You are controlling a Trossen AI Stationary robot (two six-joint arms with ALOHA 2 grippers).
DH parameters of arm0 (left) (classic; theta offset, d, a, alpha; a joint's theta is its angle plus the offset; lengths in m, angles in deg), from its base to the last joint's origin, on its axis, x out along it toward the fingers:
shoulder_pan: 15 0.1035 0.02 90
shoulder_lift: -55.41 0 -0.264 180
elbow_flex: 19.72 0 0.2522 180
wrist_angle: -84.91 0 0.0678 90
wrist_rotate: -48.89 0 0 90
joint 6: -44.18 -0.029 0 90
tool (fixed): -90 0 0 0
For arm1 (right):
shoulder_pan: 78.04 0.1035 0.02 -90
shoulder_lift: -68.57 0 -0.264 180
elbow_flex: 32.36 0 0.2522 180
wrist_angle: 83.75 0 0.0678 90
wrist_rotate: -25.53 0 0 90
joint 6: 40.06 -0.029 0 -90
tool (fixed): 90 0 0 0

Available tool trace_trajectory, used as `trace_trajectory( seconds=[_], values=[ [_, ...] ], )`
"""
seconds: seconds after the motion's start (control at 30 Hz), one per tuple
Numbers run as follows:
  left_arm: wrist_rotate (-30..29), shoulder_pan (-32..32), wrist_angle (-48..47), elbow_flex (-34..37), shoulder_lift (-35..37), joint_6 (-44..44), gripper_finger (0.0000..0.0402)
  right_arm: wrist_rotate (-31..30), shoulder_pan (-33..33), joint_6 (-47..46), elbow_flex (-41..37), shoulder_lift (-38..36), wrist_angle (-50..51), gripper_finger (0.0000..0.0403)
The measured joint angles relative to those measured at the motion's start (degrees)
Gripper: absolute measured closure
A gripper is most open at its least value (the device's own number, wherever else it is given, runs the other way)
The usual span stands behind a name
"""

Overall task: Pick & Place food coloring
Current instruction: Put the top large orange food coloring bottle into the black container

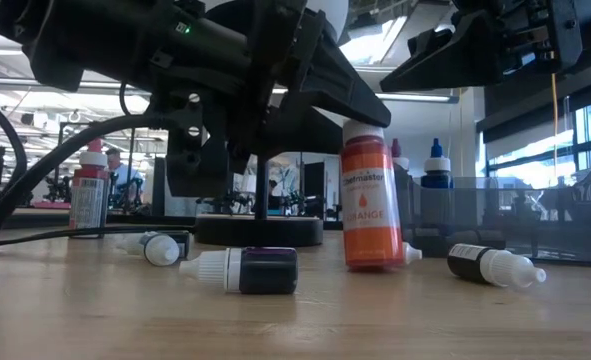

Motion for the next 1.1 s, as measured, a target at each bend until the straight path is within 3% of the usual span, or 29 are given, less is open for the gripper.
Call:
trace_trajectory(
  seconds=[0.7, 1.1],
  values=[
    [0.8, -0.5, 2.3, 0.0, 0.0, -1.5, 0.0197, 0.0, 0.0, 0.0, 0.0, 0.0, 0.0, 0.0251],
    [0.7, -0.5, 2.1, 0.0, 0.0, 5.8, 0.0198, 0.0, 0.0, 0.0, 0.0, 0.0, 0.4, 0.0251]
  ],
)
